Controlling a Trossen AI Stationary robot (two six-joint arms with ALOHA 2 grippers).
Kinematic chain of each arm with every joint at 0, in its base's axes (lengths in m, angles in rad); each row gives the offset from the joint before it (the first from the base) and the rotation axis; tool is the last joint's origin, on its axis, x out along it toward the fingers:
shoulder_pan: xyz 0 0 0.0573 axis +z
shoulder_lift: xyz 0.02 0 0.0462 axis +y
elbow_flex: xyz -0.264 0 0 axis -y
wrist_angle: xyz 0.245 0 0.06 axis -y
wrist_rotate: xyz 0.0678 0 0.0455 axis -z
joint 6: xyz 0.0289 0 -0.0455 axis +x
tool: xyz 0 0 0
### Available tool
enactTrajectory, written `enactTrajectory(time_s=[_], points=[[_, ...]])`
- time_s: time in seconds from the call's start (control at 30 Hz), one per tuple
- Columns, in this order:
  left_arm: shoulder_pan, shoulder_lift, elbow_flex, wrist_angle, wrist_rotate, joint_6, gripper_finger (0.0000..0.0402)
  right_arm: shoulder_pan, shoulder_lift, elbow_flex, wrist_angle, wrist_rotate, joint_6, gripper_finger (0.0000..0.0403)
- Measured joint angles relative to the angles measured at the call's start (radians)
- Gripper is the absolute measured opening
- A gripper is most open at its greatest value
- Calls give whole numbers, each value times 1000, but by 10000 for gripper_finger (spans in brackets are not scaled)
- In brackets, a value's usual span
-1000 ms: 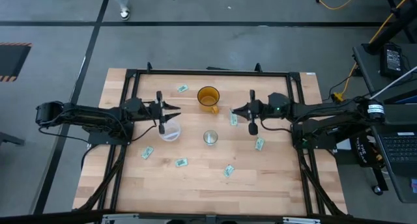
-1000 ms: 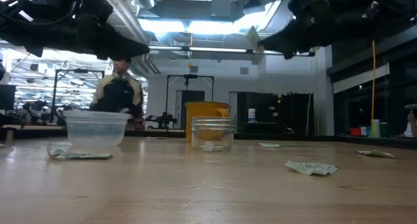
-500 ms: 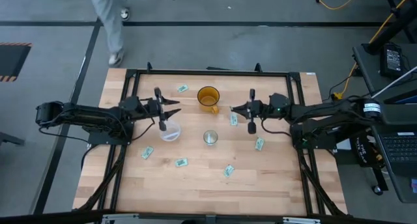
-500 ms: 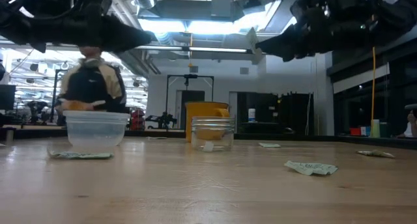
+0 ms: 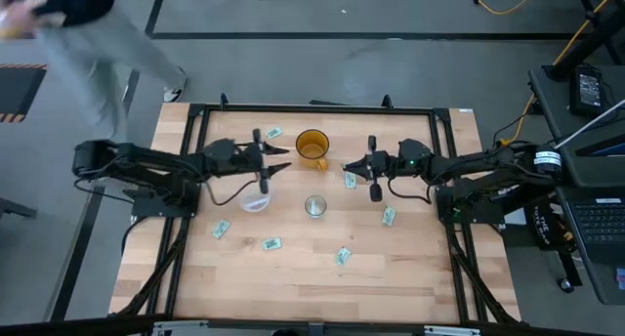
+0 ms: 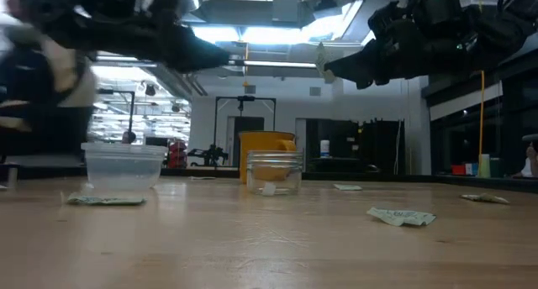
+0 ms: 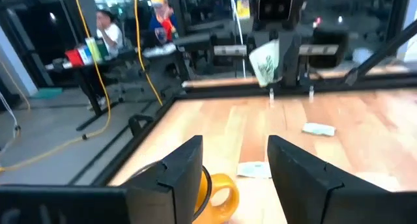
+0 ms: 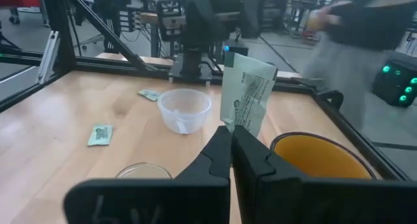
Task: Pick and place Stevia / Truvia into bins
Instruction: Put the stevia packet into the plastic tupperware
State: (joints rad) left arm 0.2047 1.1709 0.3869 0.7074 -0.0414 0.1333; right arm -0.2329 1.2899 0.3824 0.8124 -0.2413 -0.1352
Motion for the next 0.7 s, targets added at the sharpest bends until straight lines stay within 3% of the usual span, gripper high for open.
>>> enactTrajectory(time_s=[0.3,0.7], points=[[-36,279,180,30,1,2,211,1,0,0,3,-53,3,0],[-117,364,316,31,26,26,199,34,0,1,-8,-155,22,0]])
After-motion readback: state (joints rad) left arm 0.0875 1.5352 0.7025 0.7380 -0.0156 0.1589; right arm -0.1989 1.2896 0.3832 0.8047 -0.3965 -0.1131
